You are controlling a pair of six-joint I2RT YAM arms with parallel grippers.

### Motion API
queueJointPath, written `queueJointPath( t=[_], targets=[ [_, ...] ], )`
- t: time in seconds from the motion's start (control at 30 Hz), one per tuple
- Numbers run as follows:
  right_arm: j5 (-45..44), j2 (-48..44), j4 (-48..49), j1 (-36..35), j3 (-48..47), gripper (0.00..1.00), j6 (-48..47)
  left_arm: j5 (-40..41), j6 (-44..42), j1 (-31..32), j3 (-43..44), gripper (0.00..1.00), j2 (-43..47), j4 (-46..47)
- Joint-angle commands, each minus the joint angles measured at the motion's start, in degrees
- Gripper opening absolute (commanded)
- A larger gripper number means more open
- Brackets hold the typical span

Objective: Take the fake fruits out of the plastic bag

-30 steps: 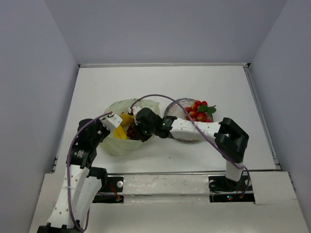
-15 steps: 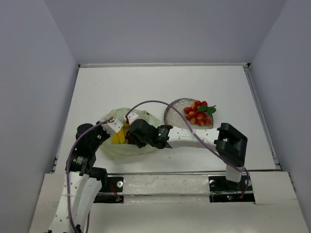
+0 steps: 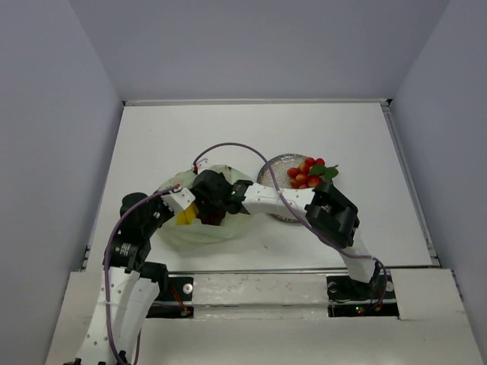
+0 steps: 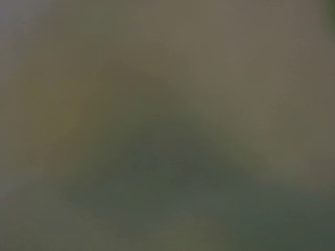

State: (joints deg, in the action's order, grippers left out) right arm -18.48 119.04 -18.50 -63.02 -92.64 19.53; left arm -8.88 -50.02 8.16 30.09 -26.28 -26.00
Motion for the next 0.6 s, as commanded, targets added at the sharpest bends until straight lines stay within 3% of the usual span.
queueJointPath(
  t=[0.0,0.23,0.3,0.43,0.5,0.53,0.57],
  targets=[
    [-0.15,2.15,-2.59,-0.87,-3.51,0.79,0.69,-0.78,1.33,0.1,2.08,0.07,-0.43,0.6],
    [-2.26,1.89,-3.56,-0.87,0.0,0.79,0.25,-0.7,1.94,0.1,1.91,0.07,-0.52,0.69],
    [-0.86,3.38,-4.7,-0.87,0.27,0.9,0.25,-0.61,1.86,0.1,1.82,0.07,-0.79,0.95],
    [-1.2,7.51,-7.76,-0.87,-1.92,0.91,0.07,-0.26,1.77,0.01,2.34,0.07,-1.23,1.39],
    [-1.47,8.74,-9.27,-0.87,-3.15,0.82,-0.19,0.27,1.86,0.1,2.69,0.06,-1.4,1.74],
    [-1.65,9.18,-10.14,-0.87,-3.94,0.67,-0.28,0.36,1.94,0.1,2.7,0.06,-1.32,1.92],
    [-1.73,9.19,-10.41,-0.87,-4.21,0.6,-0.19,0.71,1.94,0.1,2.78,0.06,-1.31,2.0]
  ],
)
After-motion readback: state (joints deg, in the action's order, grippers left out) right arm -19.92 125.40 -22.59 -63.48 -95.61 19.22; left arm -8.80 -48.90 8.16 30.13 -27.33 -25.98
